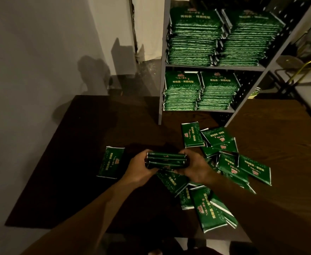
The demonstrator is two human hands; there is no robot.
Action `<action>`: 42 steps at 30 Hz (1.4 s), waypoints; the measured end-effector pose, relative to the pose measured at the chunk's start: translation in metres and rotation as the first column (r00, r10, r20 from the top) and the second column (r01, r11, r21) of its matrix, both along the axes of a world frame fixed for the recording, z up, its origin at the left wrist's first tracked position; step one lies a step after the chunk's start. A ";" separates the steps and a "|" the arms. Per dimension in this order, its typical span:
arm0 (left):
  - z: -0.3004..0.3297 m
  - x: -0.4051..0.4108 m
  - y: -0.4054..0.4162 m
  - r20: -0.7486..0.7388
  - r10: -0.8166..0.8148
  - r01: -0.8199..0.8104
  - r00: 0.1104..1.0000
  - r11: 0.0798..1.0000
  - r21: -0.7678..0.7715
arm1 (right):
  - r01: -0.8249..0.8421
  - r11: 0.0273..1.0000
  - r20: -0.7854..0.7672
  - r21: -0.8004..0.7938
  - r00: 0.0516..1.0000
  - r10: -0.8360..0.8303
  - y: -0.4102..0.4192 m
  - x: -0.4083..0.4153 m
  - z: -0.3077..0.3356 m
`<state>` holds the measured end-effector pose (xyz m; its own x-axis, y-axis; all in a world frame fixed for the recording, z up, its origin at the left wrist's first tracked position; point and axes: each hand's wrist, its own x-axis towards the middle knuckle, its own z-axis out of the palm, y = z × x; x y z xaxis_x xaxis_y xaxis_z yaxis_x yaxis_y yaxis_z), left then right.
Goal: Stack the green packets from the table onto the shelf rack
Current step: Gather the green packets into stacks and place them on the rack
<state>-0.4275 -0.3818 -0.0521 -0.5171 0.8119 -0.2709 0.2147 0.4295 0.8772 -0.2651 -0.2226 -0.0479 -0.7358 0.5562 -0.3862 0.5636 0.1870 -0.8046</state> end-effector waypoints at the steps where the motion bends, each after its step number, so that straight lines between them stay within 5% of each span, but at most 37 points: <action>1: -0.004 0.001 -0.001 -0.028 -0.013 0.013 1.000 1.000 -0.029 | -0.013 0.998 0.032 0.065 0.999 0.011 -0.004 0.001 -0.006; 11: -0.021 0.009 -0.008 -0.123 -0.212 0.186 0.969 0.963 -0.197 | -0.141 0.908 0.126 0.394 0.987 0.099 -0.017 0.010 -0.030; 25: 0.047 -0.022 0.020 -0.127 -0.198 0.192 0.972 0.980 -0.057 | -0.075 0.982 0.022 0.175 0.997 0.073 0.024 0.007 0.048; 31: 0.098 -0.027 0.037 -0.150 -0.144 0.155 0.978 0.986 0.064 | -0.066 0.967 -0.046 0.248 0.996 0.079 0.042 0.005 0.109; 42: 0.206 -0.034 0.074 -0.233 -0.185 0.232 0.955 0.953 0.196 | 0.019 0.994 -0.305 0.111 0.952 0.016 0.070 0.023 0.217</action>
